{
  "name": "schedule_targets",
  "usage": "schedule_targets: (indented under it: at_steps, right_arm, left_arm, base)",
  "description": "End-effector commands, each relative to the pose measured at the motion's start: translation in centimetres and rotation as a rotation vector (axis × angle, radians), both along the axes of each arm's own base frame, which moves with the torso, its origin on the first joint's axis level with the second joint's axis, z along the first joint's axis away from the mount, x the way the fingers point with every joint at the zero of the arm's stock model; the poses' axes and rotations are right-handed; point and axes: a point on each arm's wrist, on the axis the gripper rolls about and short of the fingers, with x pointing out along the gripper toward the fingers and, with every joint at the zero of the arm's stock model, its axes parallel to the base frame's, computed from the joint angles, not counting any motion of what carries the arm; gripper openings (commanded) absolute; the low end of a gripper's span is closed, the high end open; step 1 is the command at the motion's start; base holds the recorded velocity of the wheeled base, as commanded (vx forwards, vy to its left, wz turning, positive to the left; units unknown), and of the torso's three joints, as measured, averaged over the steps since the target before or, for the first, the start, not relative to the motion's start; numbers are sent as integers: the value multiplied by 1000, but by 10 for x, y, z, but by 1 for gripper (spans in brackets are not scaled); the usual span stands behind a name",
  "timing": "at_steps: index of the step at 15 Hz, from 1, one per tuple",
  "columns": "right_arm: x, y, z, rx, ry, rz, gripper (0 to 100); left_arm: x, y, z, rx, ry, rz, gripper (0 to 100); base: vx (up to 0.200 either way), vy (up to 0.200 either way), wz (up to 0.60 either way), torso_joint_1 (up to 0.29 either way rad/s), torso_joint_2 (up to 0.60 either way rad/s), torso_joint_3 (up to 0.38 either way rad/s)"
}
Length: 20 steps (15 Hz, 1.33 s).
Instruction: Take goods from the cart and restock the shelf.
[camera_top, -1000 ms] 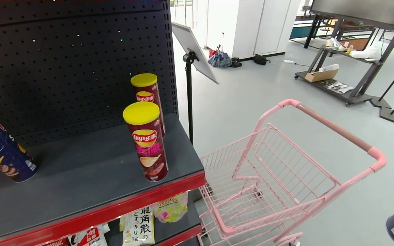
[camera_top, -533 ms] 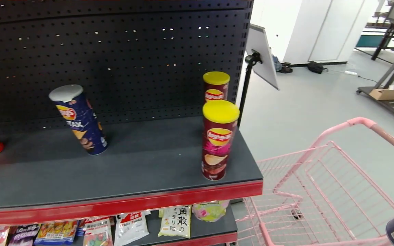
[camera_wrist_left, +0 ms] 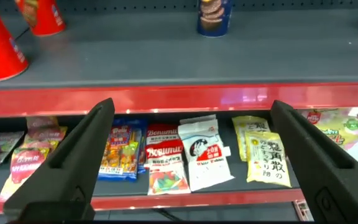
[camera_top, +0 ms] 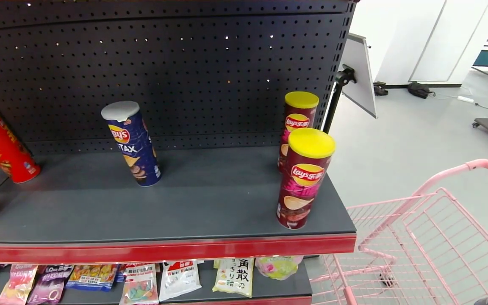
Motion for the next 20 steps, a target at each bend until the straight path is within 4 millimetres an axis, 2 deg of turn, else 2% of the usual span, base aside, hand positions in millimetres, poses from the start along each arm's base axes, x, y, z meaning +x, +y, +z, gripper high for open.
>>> schedule_targets:
  at_steps: [1,9,12,20]
  right_arm:
    - [-17,-2,-25,11,-74,20,0]
    - [-19,-2,-26,15,-90,24,0]
    - [-22,-3,-31,23,-102,99,0]
    - [-20,-2,-37,22,-88,104,0]
  left_arm:
    - [0,0,0,0,-2,1,100]
    - [0,0,0,0,0,1,100]
    - [0,0,0,0,-2,1,100]
    - [0,0,0,0,0,1,100]
  base:
    - [0,200,0,-7,-7,7]
    - [0,200,0,4,5,2]
    - [0,200,0,4,1,1]
    - [0,200,0,4,4,2]
